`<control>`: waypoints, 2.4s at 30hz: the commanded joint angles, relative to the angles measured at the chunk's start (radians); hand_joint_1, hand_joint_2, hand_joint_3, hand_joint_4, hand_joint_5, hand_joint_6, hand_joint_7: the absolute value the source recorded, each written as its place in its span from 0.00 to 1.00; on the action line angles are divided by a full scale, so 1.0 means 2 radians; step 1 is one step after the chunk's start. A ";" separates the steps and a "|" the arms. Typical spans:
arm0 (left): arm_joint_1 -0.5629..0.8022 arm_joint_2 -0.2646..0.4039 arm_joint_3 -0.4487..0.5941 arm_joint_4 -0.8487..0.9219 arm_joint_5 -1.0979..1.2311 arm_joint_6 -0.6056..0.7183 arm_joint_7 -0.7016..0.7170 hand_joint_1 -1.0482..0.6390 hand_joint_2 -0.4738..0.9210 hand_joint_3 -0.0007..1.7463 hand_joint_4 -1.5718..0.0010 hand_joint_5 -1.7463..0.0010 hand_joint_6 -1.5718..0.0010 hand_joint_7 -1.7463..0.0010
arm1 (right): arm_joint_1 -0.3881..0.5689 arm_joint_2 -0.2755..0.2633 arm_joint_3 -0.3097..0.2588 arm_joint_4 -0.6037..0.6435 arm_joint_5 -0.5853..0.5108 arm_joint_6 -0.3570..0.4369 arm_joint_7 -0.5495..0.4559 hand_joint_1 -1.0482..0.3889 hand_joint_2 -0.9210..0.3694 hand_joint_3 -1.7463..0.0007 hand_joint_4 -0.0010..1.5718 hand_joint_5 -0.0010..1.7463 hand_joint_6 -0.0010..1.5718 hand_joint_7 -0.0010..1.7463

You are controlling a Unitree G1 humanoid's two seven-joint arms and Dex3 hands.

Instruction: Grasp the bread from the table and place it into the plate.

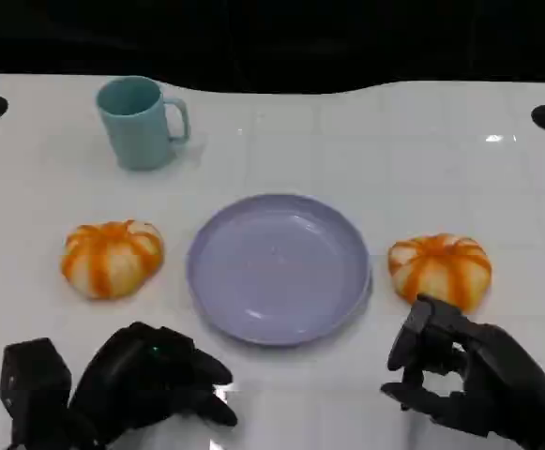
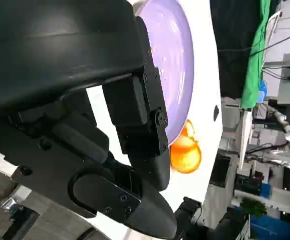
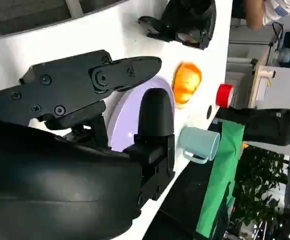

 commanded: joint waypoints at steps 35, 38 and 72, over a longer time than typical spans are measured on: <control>0.001 0.008 0.002 -0.002 0.001 -0.009 -0.004 0.00 0.90 0.00 0.00 0.88 0.01 1.00 | -0.017 -0.005 -0.014 0.009 -0.015 -0.047 -0.023 0.45 0.00 0.92 0.30 0.98 0.21 0.83; -0.001 0.008 0.003 -0.001 0.000 -0.008 -0.005 0.00 0.90 0.00 0.00 0.88 0.01 1.00 | -0.029 -0.011 -0.020 0.000 -0.015 -0.044 -0.024 0.45 0.00 0.93 0.29 0.91 0.22 0.68; 0.000 0.010 0.004 -0.006 -0.002 0.009 -0.003 0.00 0.89 0.00 0.00 0.86 0.00 1.00 | -0.087 -0.137 -0.017 -0.065 -0.392 0.003 -0.191 0.24 0.01 1.00 0.08 0.19 0.16 0.00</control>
